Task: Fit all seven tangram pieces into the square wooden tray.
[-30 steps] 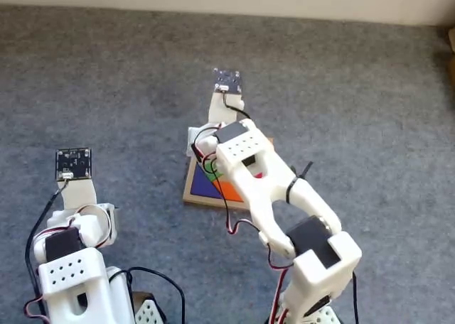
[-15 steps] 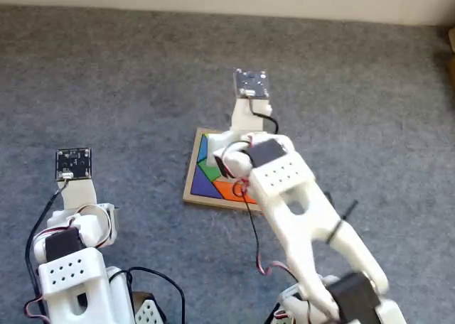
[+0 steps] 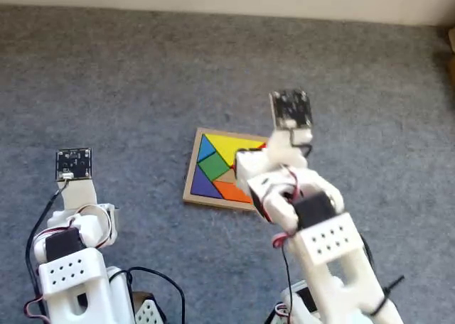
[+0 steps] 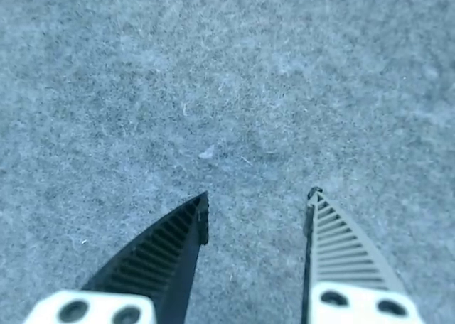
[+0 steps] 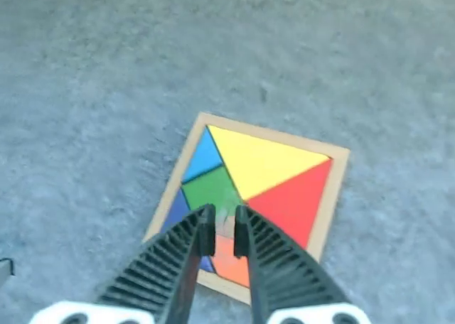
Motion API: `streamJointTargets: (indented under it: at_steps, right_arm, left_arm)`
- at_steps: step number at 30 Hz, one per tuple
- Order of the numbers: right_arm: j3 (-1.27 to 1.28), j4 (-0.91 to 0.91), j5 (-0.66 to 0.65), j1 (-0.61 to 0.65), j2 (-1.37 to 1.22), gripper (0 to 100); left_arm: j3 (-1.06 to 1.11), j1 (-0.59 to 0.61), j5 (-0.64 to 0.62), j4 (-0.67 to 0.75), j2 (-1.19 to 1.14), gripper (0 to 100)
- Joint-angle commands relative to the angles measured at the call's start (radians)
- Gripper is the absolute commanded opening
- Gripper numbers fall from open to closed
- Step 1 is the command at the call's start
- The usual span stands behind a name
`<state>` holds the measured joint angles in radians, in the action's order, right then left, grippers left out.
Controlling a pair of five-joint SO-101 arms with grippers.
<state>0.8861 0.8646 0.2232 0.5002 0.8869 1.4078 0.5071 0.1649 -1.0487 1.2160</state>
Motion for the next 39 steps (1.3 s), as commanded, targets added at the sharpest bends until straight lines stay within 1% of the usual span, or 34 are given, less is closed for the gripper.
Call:
streamJointTargets:
  at_steps: [1,3,5,7,10,13,17,21,25,28,31,39]
  right_arm:
    - [0.065,0.010,-0.014,-0.047,0.130,5.3]
    - [0.111,0.010,-0.014,-0.070,0.177,5.3]
    - [0.150,0.010,-0.015,-0.096,0.219,5.3]
    - [0.185,0.010,-0.063,-0.120,0.255,5.3]
    - [0.252,0.010,-0.109,-0.145,0.317,5.3]
    - [0.326,0.010,-0.118,-0.160,0.397,5.3]
    - [0.433,0.010,-0.118,-0.163,0.516,5.3]
    - [0.542,0.010,-0.120,-0.163,0.654,5.3]
    - [0.651,0.012,-0.120,-0.165,0.822,5.3]
    - [0.731,0.015,-0.118,-0.165,0.951,5.3]
    - [0.765,0.074,-0.118,-0.177,0.947,5.3]
    - [0.774,0.177,-0.115,-0.206,0.951,5.3]
  left_arm:
    - [-0.005,-0.059,-0.029,0.008,0.071,21]
    - [0.010,-0.094,-0.060,0.000,0.147,18]
    - [0.044,-0.128,-0.060,-0.023,0.243,18]
    - [0.077,-0.151,-0.060,-0.061,0.351,18]
    - [0.124,-0.166,-0.060,-0.126,0.515,17]
    - [0.140,-0.170,-0.060,-0.186,0.634,17]
    - [0.139,-0.170,-0.060,-0.184,0.587,17]
    - [0.142,-0.170,-0.060,-0.184,0.595,17]
    - [0.143,-0.173,-0.054,-0.184,0.598,7]
    - [0.148,-0.245,0.026,-0.192,0.598,1]
    - [0.165,-0.294,0.035,-0.187,0.598,1]
    - [0.209,-0.305,0.038,-0.173,0.601,1]
